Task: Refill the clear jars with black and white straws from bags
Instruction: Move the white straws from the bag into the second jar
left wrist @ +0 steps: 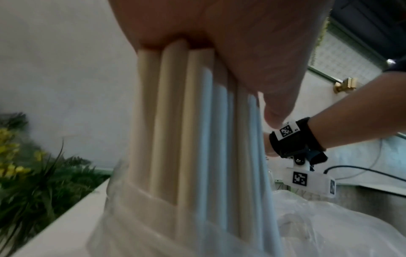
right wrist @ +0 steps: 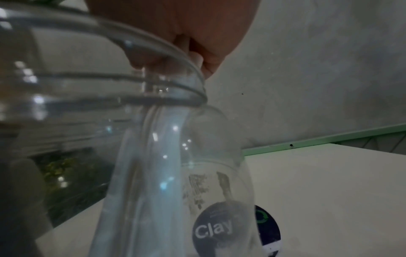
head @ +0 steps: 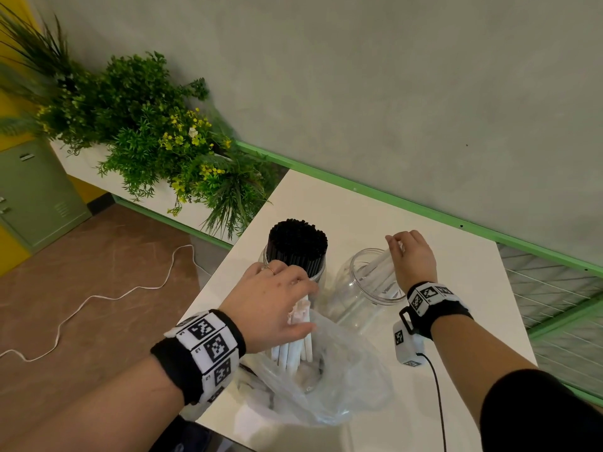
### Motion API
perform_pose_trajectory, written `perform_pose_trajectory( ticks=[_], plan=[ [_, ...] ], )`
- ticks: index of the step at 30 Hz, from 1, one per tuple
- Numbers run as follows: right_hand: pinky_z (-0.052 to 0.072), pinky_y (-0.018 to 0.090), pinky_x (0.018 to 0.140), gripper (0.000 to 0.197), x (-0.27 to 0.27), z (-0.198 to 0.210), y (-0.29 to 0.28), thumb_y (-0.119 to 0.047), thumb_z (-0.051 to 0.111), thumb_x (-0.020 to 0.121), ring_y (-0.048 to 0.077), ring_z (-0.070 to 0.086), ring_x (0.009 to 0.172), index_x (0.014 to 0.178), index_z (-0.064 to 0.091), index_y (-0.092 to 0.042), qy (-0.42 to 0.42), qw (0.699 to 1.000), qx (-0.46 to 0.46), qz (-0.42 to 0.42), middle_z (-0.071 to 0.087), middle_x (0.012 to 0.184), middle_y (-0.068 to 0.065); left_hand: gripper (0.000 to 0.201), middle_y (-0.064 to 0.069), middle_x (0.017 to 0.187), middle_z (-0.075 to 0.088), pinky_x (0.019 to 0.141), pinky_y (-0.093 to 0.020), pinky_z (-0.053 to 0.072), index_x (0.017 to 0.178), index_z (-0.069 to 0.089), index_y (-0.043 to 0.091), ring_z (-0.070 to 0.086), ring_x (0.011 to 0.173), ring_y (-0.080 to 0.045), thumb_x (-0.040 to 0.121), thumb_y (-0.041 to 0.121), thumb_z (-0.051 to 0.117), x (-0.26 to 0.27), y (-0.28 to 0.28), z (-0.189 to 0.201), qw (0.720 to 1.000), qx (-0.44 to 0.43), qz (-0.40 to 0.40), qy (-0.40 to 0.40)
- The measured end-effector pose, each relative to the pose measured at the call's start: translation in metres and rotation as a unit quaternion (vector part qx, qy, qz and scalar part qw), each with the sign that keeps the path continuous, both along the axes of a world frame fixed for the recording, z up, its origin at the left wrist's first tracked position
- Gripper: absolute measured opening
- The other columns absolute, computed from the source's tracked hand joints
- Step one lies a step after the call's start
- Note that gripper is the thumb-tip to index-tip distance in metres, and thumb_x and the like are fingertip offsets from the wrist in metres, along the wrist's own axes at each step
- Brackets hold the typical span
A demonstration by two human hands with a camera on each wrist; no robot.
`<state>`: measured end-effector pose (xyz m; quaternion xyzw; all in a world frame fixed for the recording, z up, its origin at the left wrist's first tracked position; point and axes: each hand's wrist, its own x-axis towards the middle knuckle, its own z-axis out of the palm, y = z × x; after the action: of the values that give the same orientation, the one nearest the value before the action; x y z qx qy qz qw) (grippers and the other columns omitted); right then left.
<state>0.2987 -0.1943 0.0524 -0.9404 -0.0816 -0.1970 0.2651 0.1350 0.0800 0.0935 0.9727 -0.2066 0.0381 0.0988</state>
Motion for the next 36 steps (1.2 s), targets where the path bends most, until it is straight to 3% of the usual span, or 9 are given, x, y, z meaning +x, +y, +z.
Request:
perform_pose_trajectory(
  ticks=[7,12,15,17,20,25,30,33,36],
  plan=[
    [0.038,0.033,0.064,0.037,0.01,0.007,0.0,-0.038,0.047,0.099,0.032,0.057,0.087,0.093,0.065,-0.007,0.057,0.995,-0.077,-0.027,0.059,0.093,0.009,0.052,0.012,0.131,0.047,0.084,-0.038,0.049,0.126,0.044,0.042,0.05,0.112,-0.017,0.081,0.069,0.038,-0.013,0.015,-0.003,1.0,-0.014,0.023,0.003],
    [0.039,0.044,0.09,0.042,0.001,0.017,0.008,-0.046,0.052,0.094,0.033,0.042,0.111,0.122,0.057,-0.015,0.069,0.984,-0.159,-0.041,0.05,0.118,0.012,0.05,0.012,0.127,0.049,0.078,-0.036,0.052,0.125,0.046,0.04,0.052,0.103,-0.016,0.083,0.066,0.04,-0.01,0.014,-0.012,0.999,-0.028,0.027,-0.02],
    [0.036,0.032,0.089,0.047,-0.035,0.027,0.019,-0.051,0.045,0.093,0.024,0.044,0.101,0.117,0.059,-0.015,-0.035,0.998,-0.051,0.034,0.051,0.108,0.005,0.049,0.013,0.127,0.049,0.078,-0.035,0.051,0.125,0.047,0.04,0.052,0.101,-0.015,0.083,0.065,0.041,-0.009,0.015,-0.015,0.999,-0.028,0.027,-0.03],
    [0.035,0.019,0.083,0.048,-0.072,0.026,0.028,-0.054,0.04,0.091,0.012,0.047,0.092,0.114,0.059,-0.017,-0.014,0.993,0.052,0.1,0.05,0.1,-0.004,0.049,0.013,0.127,0.048,0.079,-0.036,0.051,0.125,0.047,0.039,0.05,0.101,-0.015,0.083,0.064,0.041,-0.008,0.015,-0.017,0.999,-0.031,0.027,-0.025],
    [0.04,0.01,0.077,0.051,-0.125,0.013,0.046,-0.062,0.046,0.084,0.001,0.052,0.09,0.12,0.05,-0.026,0.105,0.962,0.208,0.141,0.053,0.104,-0.007,0.048,0.012,0.125,0.049,0.078,-0.036,0.051,0.124,0.048,0.037,0.05,0.097,-0.015,0.084,0.062,0.044,-0.007,0.015,-0.018,0.998,-0.045,0.021,-0.031],
    [0.045,0.016,0.094,0.077,-0.157,-0.007,0.07,-0.053,0.062,0.078,-0.007,0.05,0.115,0.143,0.027,-0.033,0.257,0.878,0.374,0.153,0.05,0.13,-0.01,0.052,0.014,0.123,0.051,0.082,-0.029,0.048,0.127,0.047,0.033,0.051,0.098,-0.013,0.083,0.06,0.049,-0.011,0.018,-0.018,0.997,-0.071,0.011,-0.041],
    [0.042,0.035,0.107,0.083,-0.157,-0.006,0.089,-0.054,0.076,0.07,0.013,0.055,0.124,0.137,0.043,-0.019,0.361,0.77,0.477,0.221,0.06,0.132,0.001,0.055,0.013,0.123,0.055,0.088,-0.024,0.039,0.127,0.047,0.03,0.052,0.104,-0.014,0.08,0.058,0.046,-0.013,0.018,-0.016,0.995,-0.093,0.022,-0.027],
    [0.046,0.035,0.101,0.055,-0.161,-0.004,0.097,-0.023,0.069,0.086,0.022,0.057,0.121,0.135,0.046,-0.011,0.371,0.764,0.452,0.271,0.062,0.128,0.009,0.055,0.012,0.123,0.057,0.089,-0.026,0.039,0.128,0.046,0.03,0.053,0.104,-0.016,0.078,0.055,0.047,-0.014,0.016,-0.015,0.995,-0.097,0.025,-0.019],
    [0.046,0.038,0.102,0.052,-0.161,-0.004,0.099,-0.008,0.07,0.085,0.025,0.059,0.119,0.133,0.049,-0.01,0.375,0.77,0.431,0.284,0.063,0.125,0.012,0.053,0.011,0.121,0.058,0.09,-0.026,0.038,0.127,0.046,0.031,0.052,0.105,-0.016,0.079,0.052,0.051,-0.016,0.017,-0.016,0.994,-0.106,0.023,-0.014]
  ],
)
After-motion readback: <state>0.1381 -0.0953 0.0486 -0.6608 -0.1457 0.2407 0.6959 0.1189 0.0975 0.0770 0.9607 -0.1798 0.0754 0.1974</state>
